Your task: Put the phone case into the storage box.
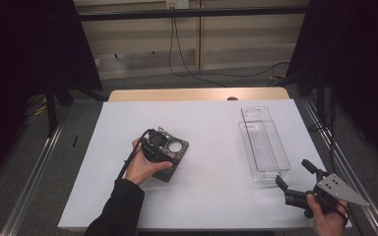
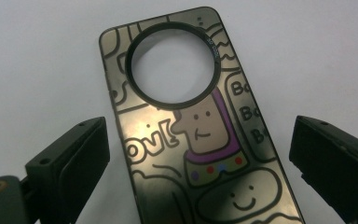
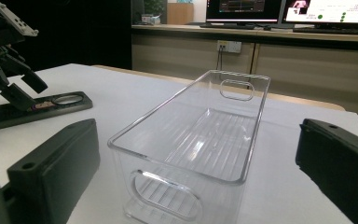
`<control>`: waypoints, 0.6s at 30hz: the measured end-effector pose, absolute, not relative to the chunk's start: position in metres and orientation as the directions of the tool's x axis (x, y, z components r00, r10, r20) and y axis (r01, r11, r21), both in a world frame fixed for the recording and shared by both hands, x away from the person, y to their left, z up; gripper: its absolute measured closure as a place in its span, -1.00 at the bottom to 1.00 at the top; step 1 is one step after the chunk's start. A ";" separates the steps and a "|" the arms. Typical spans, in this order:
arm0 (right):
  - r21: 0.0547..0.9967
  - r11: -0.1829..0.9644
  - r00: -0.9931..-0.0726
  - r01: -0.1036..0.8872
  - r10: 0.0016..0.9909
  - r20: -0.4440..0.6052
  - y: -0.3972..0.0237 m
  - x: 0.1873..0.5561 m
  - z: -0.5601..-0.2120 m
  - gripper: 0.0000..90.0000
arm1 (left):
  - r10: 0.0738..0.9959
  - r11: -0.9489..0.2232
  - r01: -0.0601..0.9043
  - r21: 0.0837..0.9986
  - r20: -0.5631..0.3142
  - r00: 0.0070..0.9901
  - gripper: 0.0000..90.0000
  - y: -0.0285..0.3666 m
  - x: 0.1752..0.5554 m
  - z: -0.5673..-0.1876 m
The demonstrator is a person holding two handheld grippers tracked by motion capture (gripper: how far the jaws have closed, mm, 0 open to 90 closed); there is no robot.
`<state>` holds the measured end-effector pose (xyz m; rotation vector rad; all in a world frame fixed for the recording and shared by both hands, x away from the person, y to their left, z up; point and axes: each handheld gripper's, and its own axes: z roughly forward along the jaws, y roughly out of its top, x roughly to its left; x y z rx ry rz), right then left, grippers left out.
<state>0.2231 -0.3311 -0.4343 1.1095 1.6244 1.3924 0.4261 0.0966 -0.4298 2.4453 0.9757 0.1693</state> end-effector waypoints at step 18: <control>0.987 0.047 -0.377 0.154 0.926 0.015 -0.331 0.222 -0.434 -1.00 | 0.676 -0.651 0.617 0.442 -0.032 0.736 -1.00 0.086 0.430 -0.448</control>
